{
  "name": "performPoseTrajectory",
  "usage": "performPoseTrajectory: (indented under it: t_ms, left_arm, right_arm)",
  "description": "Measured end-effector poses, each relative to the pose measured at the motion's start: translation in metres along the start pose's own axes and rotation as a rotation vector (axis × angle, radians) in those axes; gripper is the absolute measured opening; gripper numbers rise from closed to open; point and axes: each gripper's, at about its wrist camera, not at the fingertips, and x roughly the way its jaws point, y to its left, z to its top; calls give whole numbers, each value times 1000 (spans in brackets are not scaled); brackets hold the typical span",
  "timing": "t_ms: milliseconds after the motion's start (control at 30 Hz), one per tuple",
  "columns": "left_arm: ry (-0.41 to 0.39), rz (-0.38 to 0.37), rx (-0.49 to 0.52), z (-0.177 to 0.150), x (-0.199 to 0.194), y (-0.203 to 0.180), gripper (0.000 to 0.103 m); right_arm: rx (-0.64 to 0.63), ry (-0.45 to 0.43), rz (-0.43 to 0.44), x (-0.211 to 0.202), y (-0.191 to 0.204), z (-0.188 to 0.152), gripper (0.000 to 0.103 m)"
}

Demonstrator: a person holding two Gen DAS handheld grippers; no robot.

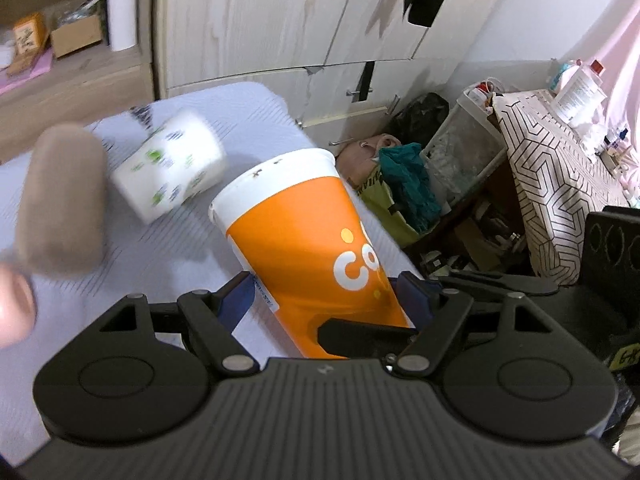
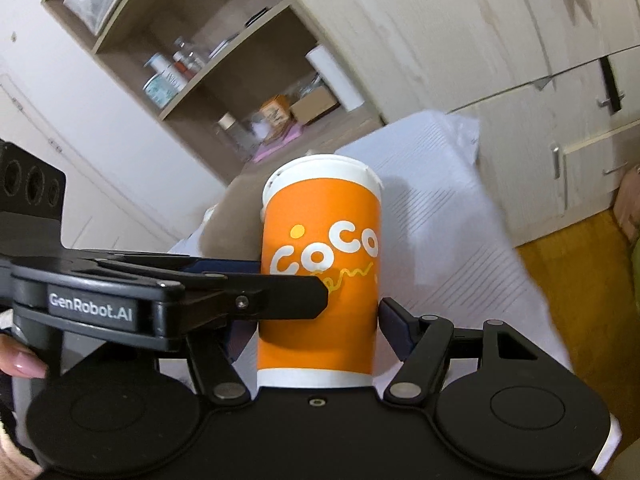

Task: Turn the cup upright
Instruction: 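Lift the orange cup with the right gripper and rotate it rim-up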

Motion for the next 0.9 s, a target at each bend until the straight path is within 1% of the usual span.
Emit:
performPoseTrajectory:
  t_ms: [100, 200, 333, 400, 467, 567, 633, 700, 800, 900]
  left_arm:
    - [9, -4, -46, -15, -7, 19, 79]
    - [30, -24, -117, -28, -11, 42, 79]
    - [48, -59, -168, -41, -17, 66, 79]
    - [44, -66, -174, -45, -19, 73, 76]
    - [41, -68, -176, -48, -21, 77, 75]
    - [53, -94, -150, -48, -22, 81, 75]
    - [63, -122, -166, -48, -22, 89, 75]
    - [71, -131, -181, -49, -22, 97, 71]
    - [73, -157, -205, -51, -20, 105, 71]
    - [64, -175, -208, -53, -19, 110, 72]
  right_arm:
    - [-13, 38, 19, 8, 15, -8, 71]
    - [-22, 77, 37, 17, 26, -14, 70]
    - [-48, 127, 33, 29, 39, -18, 70]
    - [-80, 161, 15, 36, 45, -18, 70]
    - [-106, 200, -4, 45, 52, -16, 70]
    - [-150, 224, -36, 49, 64, -15, 70]
    - [-186, 248, -55, 53, 71, -11, 70]
    - [-215, 277, -65, 55, 77, -9, 71]
    - [-226, 308, -63, 58, 77, -6, 71]
    - [-233, 330, -42, 62, 75, 0, 71]
